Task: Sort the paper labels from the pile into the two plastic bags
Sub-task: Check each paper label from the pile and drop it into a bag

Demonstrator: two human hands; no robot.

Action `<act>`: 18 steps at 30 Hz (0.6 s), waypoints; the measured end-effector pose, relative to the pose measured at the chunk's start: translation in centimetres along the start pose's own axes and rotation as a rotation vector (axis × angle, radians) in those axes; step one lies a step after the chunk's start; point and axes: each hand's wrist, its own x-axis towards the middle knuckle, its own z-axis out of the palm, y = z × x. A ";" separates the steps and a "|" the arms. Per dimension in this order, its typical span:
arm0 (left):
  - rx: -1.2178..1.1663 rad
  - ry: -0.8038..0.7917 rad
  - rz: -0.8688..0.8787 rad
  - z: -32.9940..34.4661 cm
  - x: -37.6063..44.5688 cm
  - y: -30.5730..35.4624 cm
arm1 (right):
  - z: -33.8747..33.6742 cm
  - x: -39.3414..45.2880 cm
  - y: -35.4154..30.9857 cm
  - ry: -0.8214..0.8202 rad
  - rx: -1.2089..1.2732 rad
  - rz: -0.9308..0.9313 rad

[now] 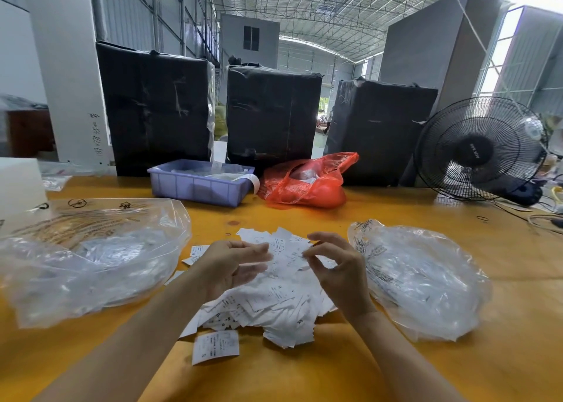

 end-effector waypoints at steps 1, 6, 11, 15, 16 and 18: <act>-0.019 -0.051 -0.025 0.1 -0.1 0.1 | 0.1 0.0 -0.2 0.020 0.034 0.022; -0.010 -0.184 -0.002 1.1 -0.5 0.1 | 0.2 0.2 -0.9 0.110 0.042 -0.058; 0.092 0.043 0.219 2.0 -0.3 -0.3 | 0.8 0.4 -1.9 0.128 0.063 0.176; 0.080 0.151 0.320 1.8 0.0 -0.7 | 0.8 0.7 -2.3 -0.280 0.546 0.677; 0.097 0.132 0.323 1.9 0.0 -0.7 | 0.9 0.5 -2.5 -0.328 0.599 0.687; 0.101 0.089 0.302 1.8 0.0 -0.8 | 1.4 0.6 -2.9 -0.192 0.693 0.715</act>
